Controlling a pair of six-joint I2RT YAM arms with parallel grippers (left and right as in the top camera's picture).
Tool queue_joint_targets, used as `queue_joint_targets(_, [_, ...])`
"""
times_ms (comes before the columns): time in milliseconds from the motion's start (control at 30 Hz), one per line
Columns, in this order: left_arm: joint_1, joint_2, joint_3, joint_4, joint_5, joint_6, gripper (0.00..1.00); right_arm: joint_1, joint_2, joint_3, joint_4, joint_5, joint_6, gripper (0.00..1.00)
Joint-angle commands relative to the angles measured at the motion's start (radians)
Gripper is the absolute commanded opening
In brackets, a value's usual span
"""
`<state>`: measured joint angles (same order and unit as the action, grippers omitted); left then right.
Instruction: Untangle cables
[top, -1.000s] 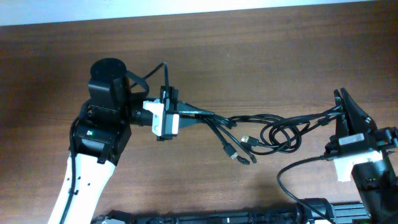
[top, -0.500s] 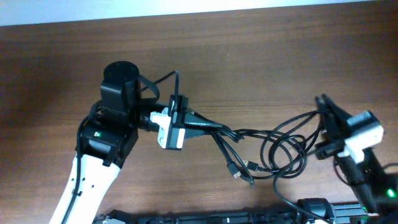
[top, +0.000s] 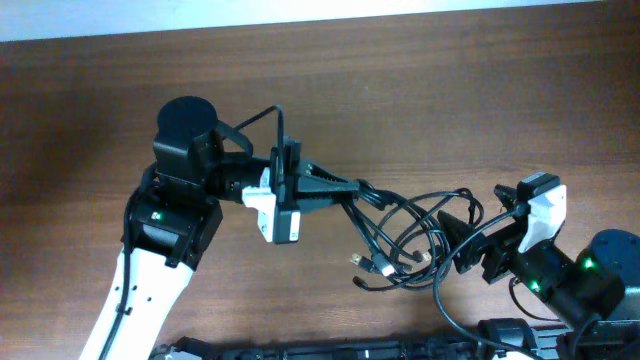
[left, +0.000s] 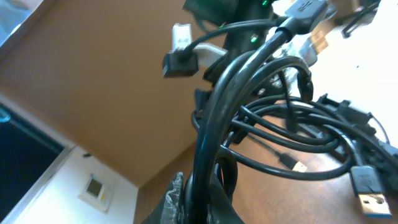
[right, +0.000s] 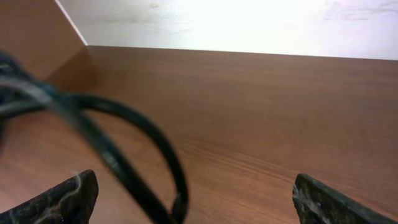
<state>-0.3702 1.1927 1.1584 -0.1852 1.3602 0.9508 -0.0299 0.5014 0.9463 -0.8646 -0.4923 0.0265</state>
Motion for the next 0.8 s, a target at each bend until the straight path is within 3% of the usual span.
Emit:
queue_joint_targets(0, [0.004,-0.014,0.008,0.01,-0.1,0.005,0.0,-0.003,0.0,0.01,-0.003,-0.05,0.005,0.99])
queue_joint_targets(233, [0.063,-0.014,0.008,0.039,-0.101,-0.005,0.0,-0.003,0.0,0.016,-0.006,-0.089,0.005,0.99])
queue_joint_targets(400, [0.126,-0.014,0.008,0.134,-0.098,-0.125,0.0,-0.003,0.0,0.05,-0.007,-0.149,0.005,0.99])
queue_joint_targets(533, [0.157,-0.014,0.008,0.178,0.035,-0.124,0.0,-0.003,0.0,0.062,0.015,-0.148,0.005,0.98])
queue_joint_targets(767, [0.156,-0.014,0.008,0.178,0.145,-0.127,0.0,-0.003,0.0,0.062,0.051,-0.143,0.003,0.99])
